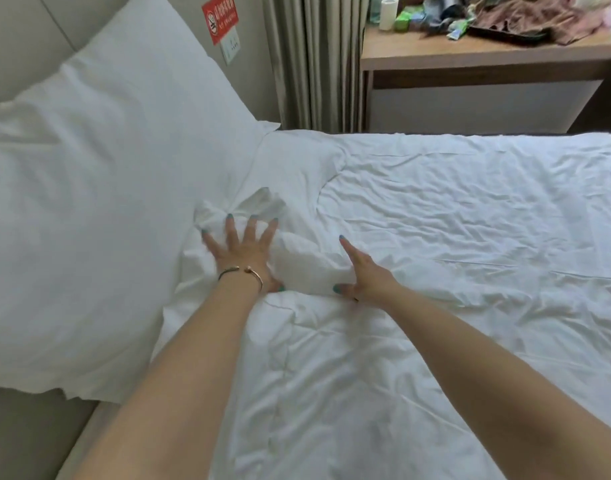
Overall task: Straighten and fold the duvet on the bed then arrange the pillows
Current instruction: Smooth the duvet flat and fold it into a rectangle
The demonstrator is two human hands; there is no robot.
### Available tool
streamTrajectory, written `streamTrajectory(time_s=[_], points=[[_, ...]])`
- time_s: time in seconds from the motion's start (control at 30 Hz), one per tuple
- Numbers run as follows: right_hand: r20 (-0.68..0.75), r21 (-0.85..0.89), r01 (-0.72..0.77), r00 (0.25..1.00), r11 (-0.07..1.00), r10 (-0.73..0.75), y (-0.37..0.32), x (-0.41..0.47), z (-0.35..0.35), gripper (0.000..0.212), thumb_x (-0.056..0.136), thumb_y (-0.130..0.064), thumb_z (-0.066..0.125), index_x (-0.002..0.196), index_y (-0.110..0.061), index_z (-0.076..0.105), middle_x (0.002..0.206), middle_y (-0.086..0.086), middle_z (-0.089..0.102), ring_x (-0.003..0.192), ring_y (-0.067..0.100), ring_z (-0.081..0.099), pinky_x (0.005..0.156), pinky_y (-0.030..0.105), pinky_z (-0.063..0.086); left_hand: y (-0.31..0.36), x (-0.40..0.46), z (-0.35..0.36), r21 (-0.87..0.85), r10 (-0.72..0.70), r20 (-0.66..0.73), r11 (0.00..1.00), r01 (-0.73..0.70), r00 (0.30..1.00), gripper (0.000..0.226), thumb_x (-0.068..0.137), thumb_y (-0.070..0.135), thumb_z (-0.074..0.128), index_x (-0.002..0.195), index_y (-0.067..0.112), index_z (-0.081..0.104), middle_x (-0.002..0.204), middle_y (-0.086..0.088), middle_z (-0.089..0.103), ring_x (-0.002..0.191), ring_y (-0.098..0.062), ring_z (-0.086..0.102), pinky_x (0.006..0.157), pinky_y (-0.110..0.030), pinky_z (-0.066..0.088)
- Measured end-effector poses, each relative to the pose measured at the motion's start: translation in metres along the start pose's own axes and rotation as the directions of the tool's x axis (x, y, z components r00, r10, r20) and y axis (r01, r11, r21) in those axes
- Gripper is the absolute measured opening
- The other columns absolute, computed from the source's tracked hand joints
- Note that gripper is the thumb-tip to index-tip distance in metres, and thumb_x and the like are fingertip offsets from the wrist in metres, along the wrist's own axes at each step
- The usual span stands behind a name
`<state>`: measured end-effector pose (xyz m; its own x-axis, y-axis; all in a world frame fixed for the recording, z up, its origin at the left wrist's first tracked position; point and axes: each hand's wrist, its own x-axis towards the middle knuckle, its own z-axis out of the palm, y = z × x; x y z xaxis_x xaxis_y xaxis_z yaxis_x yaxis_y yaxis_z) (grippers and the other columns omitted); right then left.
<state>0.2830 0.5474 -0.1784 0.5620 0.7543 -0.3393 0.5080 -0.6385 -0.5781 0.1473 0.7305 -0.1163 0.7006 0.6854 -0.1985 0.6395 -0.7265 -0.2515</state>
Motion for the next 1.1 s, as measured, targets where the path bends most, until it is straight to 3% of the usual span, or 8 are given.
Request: streamTrajectory(time_s=[0.37,0.53,0.63,0.7,0.8,0.87,1.0,1.1], points=[[0.187,-0.353,-0.093,0.968,0.931,0.167,0.041,0.028,0.071,0.076,0.096,-0.032,0.043,0.151,-0.042,-0.010,0.162,-0.006,-0.012,0.136,0.033,0.037,0.109,0.043,0.035,0.031,0.020,0.067,0.140,0.147,-0.130,0.982,-0.128,0.981,0.100,0.073,0.067,0.062,0.142,0.027,0.001,0.147,-0.004,0.000,0.143,-0.038,-0.014,0.097,-0.080,0.001],[0.144,-0.246,-0.181,0.965,0.952,0.221,0.025,0.000,0.082,0.072,0.095,-0.025,0.044,0.152,-0.037,0.002,0.158,0.000,0.010,0.132,0.036,0.038,0.110,0.044,0.032,-0.007,0.005,0.051,0.303,0.639,-0.489,0.763,-0.571,0.594,0.052,0.058,0.031,0.087,0.094,0.010,0.057,0.087,-0.006,0.061,0.103,-0.026,0.061,0.109,-0.066,0.019],[-0.090,-0.151,-0.185,0.981,0.971,0.173,0.011,-0.027,0.058,0.036,0.091,-0.018,0.045,0.127,-0.025,0.041,0.118,0.001,0.043,0.102,0.029,0.054,0.084,0.039,0.047,-0.045,-0.002,0.004,0.184,0.459,-0.190,0.885,-0.428,0.868,0.077,0.062,0.066,0.072,0.120,0.020,0.054,0.112,0.001,0.057,0.124,-0.027,0.044,0.109,-0.064,-0.005],[-0.240,-0.069,-0.200,0.954,0.977,0.178,0.005,-0.046,0.035,0.024,0.089,-0.011,0.045,0.111,-0.021,0.046,0.102,0.000,0.042,0.092,0.027,0.054,0.075,0.037,0.046,-0.058,-0.005,-0.021,0.172,0.376,-0.072,0.917,-0.359,0.924,0.067,0.073,0.062,0.066,0.127,0.028,0.047,0.128,0.005,0.046,0.134,-0.027,0.027,0.105,-0.071,-0.003],[-0.437,0.142,-0.224,0.860,0.964,0.265,0.006,-0.071,0.002,0.027,0.086,-0.001,0.039,0.104,-0.019,0.048,0.098,0.005,0.044,0.082,0.024,0.048,0.064,0.033,0.035,-0.044,-0.004,-0.050,0.321,0.666,-0.371,0.746,-0.584,0.647,0.028,0.074,0.011,0.069,0.100,0.017,0.061,0.095,-0.001,0.059,0.097,-0.028,0.058,0.098,-0.071,0.033],[-0.569,0.300,-0.201,0.747,0.933,0.344,0.005,-0.074,-0.009,0.030,0.088,-0.001,0.039,0.111,-0.017,0.048,0.112,0.011,0.046,0.086,0.024,0.047,0.066,0.032,0.035,-0.026,0.004,-0.076,0.413,0.667,-0.603,0.731,-0.543,0.438,0.037,0.076,-0.009,0.036,0.083,0.014,0.064,0.076,-0.003,0.058,0.074,-0.027,0.059,0.096,-0.063,0.043],[-0.517,0.447,-0.136,0.767,0.884,0.380,-0.004,-0.059,0.003,0.073,0.089,-0.021,0.066,0.144,-0.017,0.019,0.155,0.004,-0.010,0.134,0.015,0.025,0.101,0.027,0.032,0.016,0.017,-0.083,0.300,0.391,-0.653,0.920,-0.252,0.648,0.054,0.082,-0.004,0.043,0.129,0.021,0.053,0.126,-0.006,0.055,0.126,-0.033,0.043,0.112,-0.065,0.020],[-0.563,0.025,-0.127,0.818,0.992,0.119,0.003,-0.053,0.032,0.048,0.085,-0.034,0.069,0.125,-0.019,0.048,0.140,0.002,0.018,0.131,0.030,0.036,0.107,0.047,0.036,0.038,0.000,-0.031,0.257,0.584,-0.421,0.811,-0.526,0.694,0.047,0.089,0.031,0.060,0.135,0.030,0.050,0.142,-0.006,0.047,0.139,-0.034,0.027,0.099,-0.081,0.011]])
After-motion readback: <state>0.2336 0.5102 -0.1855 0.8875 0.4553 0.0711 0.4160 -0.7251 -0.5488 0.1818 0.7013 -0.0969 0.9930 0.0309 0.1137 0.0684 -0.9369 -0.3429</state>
